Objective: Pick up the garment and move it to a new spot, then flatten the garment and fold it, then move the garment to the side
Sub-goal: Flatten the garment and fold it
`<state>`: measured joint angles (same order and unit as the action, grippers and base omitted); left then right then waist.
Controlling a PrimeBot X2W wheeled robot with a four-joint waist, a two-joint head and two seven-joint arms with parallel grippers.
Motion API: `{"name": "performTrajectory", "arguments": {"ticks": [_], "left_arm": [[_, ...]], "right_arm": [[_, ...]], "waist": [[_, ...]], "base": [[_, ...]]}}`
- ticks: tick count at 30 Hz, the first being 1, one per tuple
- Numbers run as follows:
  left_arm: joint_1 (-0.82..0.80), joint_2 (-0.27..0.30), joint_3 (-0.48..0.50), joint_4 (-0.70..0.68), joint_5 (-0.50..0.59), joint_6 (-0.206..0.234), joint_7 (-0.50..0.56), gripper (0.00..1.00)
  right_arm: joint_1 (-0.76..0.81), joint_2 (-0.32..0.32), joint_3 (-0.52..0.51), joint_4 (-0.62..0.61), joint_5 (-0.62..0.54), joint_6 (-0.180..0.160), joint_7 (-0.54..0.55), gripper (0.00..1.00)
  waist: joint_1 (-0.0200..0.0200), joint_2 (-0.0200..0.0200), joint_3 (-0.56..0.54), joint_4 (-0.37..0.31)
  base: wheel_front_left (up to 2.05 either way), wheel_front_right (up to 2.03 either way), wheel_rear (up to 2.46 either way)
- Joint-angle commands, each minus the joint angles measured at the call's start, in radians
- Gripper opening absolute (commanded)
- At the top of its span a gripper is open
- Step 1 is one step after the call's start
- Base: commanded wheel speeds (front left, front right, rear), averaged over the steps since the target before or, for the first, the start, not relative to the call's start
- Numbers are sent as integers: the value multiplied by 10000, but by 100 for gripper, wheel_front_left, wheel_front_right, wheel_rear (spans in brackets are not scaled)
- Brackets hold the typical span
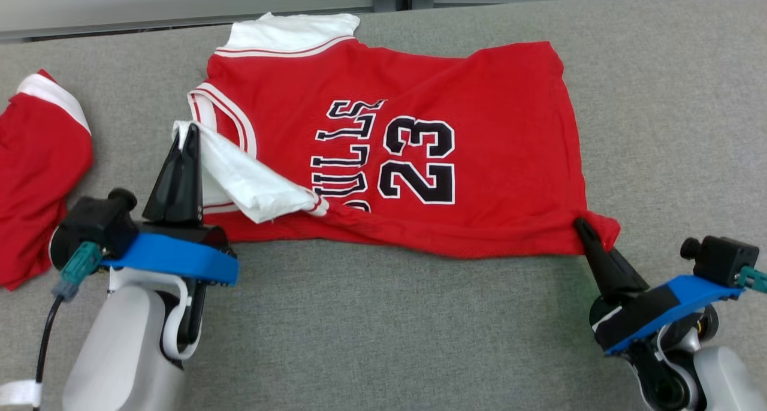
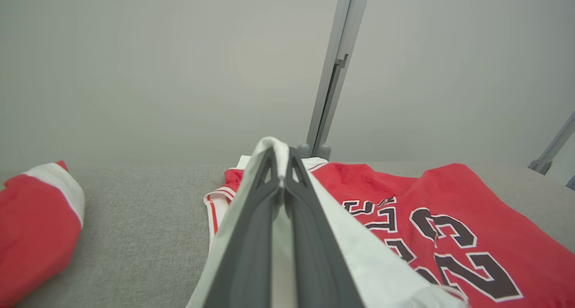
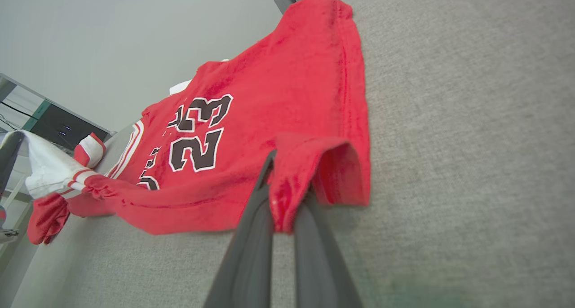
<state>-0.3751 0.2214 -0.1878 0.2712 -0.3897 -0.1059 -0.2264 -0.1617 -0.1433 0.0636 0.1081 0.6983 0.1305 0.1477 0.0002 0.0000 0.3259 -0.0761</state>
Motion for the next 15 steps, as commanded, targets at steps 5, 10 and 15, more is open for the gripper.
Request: {"name": "performTrajectory", "arguments": {"ticks": [5, 10, 15], "left_arm": [[-1080, 132, -247, 1235, 114, -132, -191, 0], [-1716, 88, -376, 2297, 41, -182, -317, 0], [-2066, -9, -459, 3008, 76, -219, -382, 100]], "right_arm": [[-731, 62, -88, 293, 42, 5, 114, 0], [-1212, 142, -118, 531, -27, 5, -54, 100], [-1441, 13, -112, 846, -192, 5, -321, 100]], "waist": [[-2, 0, 321, -16], [-2, 0, 450, -33], [-2, 0, 364, 43]], "base": [[0, 0, 0], [0, 0, 0], [0, 0, 0]]}}
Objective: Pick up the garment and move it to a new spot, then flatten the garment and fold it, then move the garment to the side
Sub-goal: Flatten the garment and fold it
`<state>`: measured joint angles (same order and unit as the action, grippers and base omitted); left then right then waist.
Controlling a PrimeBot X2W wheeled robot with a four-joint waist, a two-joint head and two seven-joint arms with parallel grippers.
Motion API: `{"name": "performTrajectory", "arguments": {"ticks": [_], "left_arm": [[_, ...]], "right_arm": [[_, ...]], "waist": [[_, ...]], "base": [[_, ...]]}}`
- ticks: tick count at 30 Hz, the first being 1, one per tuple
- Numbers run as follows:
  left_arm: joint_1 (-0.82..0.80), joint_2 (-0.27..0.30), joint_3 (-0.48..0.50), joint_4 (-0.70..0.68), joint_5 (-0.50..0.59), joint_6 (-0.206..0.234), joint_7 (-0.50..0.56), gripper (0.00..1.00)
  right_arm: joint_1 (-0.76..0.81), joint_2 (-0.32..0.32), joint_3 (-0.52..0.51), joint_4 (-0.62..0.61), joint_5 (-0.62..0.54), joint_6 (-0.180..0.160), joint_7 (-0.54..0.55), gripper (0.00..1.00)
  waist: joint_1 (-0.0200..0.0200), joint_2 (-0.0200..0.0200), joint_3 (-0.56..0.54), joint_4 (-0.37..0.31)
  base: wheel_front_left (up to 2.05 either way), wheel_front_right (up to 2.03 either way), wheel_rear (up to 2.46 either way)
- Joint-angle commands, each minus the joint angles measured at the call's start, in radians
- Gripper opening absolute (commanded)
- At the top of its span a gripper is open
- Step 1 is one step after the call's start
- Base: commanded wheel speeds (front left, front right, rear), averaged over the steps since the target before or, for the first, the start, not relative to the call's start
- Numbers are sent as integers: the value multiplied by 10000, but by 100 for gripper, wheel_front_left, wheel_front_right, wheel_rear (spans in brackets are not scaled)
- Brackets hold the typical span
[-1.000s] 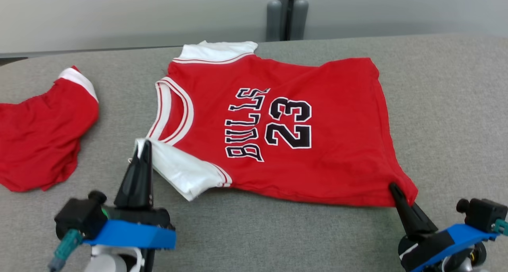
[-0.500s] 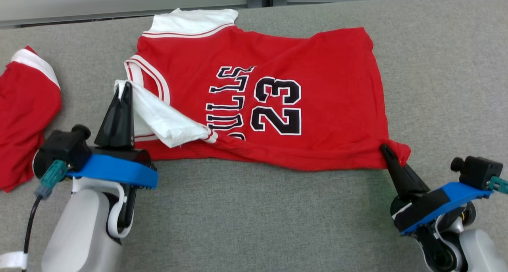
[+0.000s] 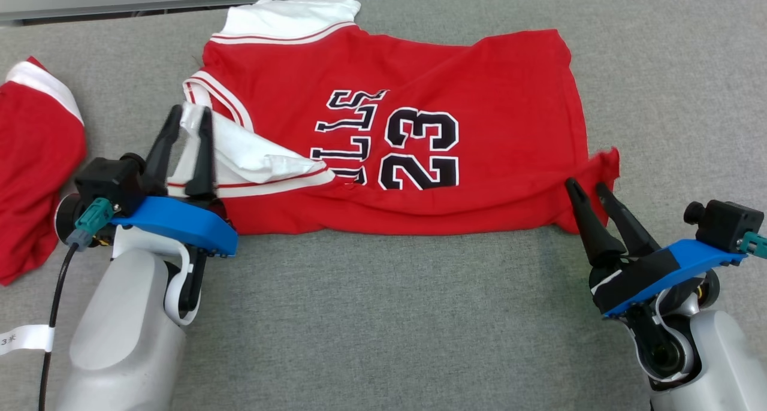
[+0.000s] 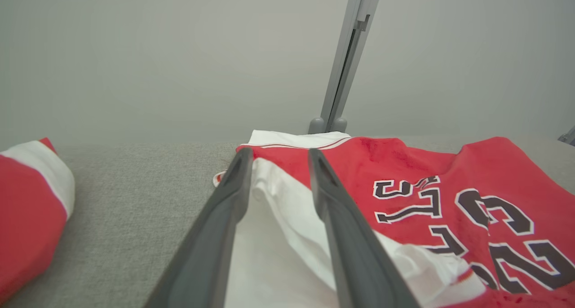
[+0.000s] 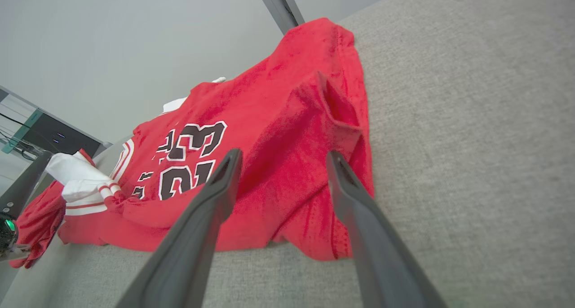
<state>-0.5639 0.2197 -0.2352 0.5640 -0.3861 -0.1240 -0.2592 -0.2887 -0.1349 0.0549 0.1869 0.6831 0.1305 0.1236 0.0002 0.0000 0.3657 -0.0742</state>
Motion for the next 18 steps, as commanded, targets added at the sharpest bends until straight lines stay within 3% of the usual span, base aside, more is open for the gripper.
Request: {"name": "performTrajectory", "arguments": {"ticks": [1, 11, 18], "left_arm": [[-200, -16, 20, 137, 43, -47, -63, 100], [991, -94, 554, -359, 225, -82, -70, 100], [1800, -149, 533, 69, 340, -86, -71, 100]], "right_arm": [[-159, -83, -39, 105, -37, 5, -185, 100], [582, -715, -73, 337, -744, 5, -703, 100], [753, -668, -141, 647, -966, 5, -799, 100]], "waist": [[-2, 0, -82, 52], [-2, 0, -603, 277], [-2, 0, -622, 306]], "base": [[0, 0, 0], [0, 0, 0], [0, 0, 0]]}}
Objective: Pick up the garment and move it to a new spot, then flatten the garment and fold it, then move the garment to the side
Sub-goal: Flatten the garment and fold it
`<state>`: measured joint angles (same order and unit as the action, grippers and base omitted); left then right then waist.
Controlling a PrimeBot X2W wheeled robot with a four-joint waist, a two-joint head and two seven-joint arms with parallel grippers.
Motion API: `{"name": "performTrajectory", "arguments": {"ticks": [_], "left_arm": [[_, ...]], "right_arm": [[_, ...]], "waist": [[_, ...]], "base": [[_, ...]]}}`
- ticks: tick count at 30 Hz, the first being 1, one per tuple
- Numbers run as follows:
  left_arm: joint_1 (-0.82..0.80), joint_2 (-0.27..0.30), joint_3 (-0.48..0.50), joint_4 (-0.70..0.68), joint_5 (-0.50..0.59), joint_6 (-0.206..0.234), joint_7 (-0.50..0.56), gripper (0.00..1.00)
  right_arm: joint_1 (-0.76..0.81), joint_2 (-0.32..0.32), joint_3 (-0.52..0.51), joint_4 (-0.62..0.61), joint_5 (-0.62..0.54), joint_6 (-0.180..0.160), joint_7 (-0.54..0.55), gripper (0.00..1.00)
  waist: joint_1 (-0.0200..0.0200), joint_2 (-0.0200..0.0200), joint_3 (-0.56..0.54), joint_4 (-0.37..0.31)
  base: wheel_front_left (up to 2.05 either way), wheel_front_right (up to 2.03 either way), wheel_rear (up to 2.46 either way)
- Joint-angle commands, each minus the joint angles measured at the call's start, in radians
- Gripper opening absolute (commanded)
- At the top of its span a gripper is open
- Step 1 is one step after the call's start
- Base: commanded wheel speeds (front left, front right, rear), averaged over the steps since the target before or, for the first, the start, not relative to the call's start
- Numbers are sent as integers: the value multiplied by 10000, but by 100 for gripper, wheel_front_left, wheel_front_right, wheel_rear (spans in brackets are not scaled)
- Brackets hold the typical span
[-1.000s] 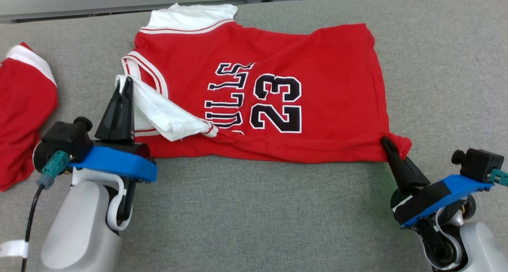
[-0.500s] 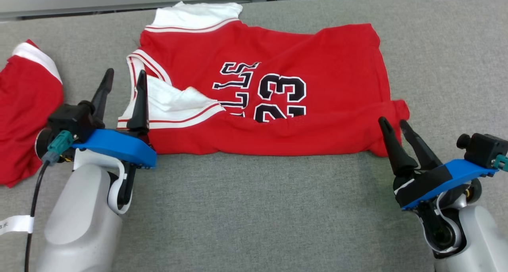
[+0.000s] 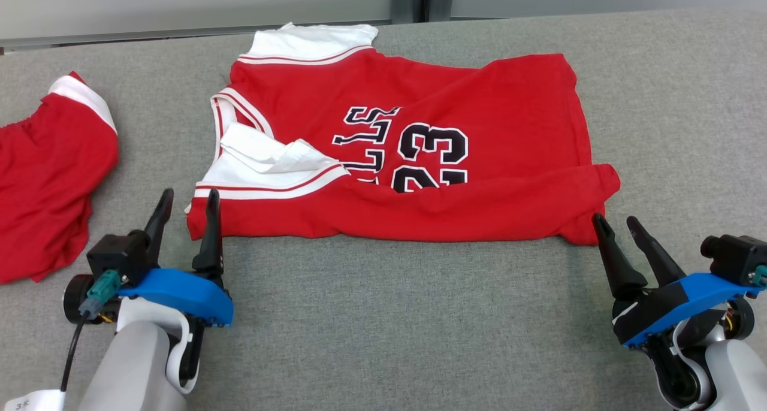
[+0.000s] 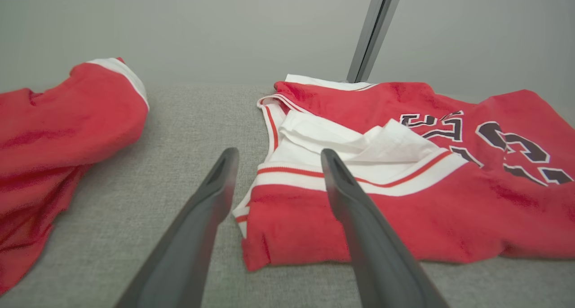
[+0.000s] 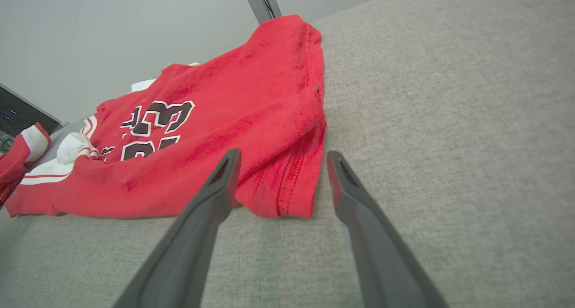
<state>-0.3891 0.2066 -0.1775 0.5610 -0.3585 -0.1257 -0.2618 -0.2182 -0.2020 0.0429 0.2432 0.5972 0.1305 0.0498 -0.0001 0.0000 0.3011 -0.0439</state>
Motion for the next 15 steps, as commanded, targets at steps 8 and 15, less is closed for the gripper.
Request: {"name": "performTrajectory", "arguments": {"ticks": [8, 15], "left_arm": [[-94, 11, -162, 885, -31, -74, -45, 100], [-462, -5, -377, 1523, -88, -76, -44, 100]], "right_arm": [[-414, -50, 217, 731, -660, 5, -345, 100], [-1059, -39, 670, 1672, -1414, 5, -827, 100]], "waist": [[1, 0, 234, -23], [1, 0, 391, 4]], "base": [[0, 0, 0], [0, 0, 0]]}}
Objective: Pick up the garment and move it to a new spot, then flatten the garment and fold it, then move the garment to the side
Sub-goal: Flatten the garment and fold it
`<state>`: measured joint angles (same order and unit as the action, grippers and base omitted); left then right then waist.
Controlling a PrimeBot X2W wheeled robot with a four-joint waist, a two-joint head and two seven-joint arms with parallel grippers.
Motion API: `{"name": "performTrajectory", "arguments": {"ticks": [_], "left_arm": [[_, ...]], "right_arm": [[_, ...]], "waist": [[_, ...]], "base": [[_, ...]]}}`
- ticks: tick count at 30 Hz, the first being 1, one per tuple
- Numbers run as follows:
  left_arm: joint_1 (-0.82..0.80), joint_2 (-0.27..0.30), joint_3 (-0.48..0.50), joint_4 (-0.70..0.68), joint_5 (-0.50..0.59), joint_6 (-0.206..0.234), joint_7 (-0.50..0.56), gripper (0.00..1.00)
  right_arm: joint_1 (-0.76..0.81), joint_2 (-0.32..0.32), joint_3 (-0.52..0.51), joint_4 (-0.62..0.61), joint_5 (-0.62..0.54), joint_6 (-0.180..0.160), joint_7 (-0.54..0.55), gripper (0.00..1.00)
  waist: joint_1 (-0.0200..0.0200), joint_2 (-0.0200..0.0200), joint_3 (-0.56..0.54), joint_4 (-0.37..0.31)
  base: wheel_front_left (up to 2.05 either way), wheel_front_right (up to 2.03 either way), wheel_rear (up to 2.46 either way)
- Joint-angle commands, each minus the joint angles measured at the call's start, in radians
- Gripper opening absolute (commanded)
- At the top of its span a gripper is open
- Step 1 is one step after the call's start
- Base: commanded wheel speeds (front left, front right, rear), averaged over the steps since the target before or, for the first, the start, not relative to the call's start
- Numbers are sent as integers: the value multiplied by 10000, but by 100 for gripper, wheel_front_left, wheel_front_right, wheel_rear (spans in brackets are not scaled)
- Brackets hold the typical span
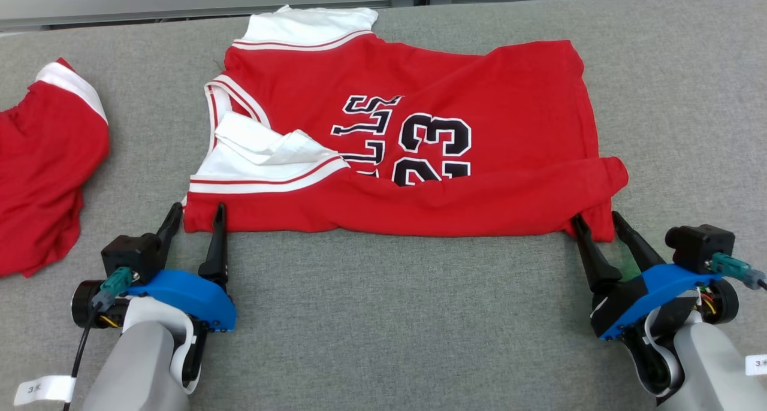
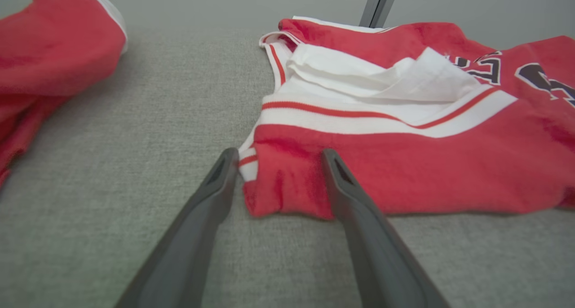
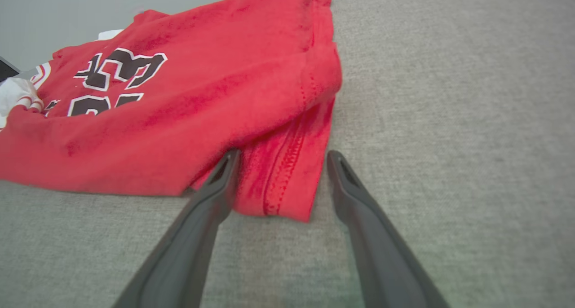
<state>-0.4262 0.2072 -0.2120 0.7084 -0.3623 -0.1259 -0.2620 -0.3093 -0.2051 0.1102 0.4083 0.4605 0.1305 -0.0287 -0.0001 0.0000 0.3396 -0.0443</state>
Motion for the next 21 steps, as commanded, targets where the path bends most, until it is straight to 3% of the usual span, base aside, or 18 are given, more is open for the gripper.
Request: {"name": "performTrajectory", "arguments": {"ticks": [1, 4, 5, 6, 7, 8, 15, 21], "left_arm": [[-155, -17, -98, 154, -57, -74, -42, 100], [-299, -79, -317, 668, -72, -74, -10, 100], [-376, -88, -423, 844, -102, -73, -7, 100], [-455, -96, -483, 979, -172, -73, -5, 68], [-513, -105, -547, 1114, -224, -73, -4, 9], [-578, -86, -578, 1202, -265, -73, 1, 0], [-324, -39, -557, 756, -610, -71, -16, 0], [1053, -201, -241, -458, -584, -43, -26, 0]], "right_arm": [[-229, -22, 50, 164, -158, 5, -108, 100], [-389, 48, 210, 490, -299, 5, -291, 100], [-429, 51, 267, 562, -304, 5, -348, 47], [-481, 52, 310, 645, -321, 5, -403, 20], [-532, 54, 345, 719, -325, 5, -501, 0], [-572, 61, 358, 763, -326, 5, -607, 0], [-363, 49, 420, 1195, -62, 5, -1189, 0], [498, -132, 324, 1154, 312, 5, -1347, 0]], "waist": [[1, 0, 21, 16], [1, 0, 41, 15], [1, 0, 48, 10], [1, 0, 52, 6], [1, 0, 50, -1], [1, 0, 40, -11], [1, 0, -432, 73], [1, 0, -1218, 384]], "base": [[0, 0, 0], [0, 0, 0], [0, 0, 0], [0, 0, 0], [0, 0, 0], [0, 0, 0], [0, 0, 0], [0, 0, 0]]}}
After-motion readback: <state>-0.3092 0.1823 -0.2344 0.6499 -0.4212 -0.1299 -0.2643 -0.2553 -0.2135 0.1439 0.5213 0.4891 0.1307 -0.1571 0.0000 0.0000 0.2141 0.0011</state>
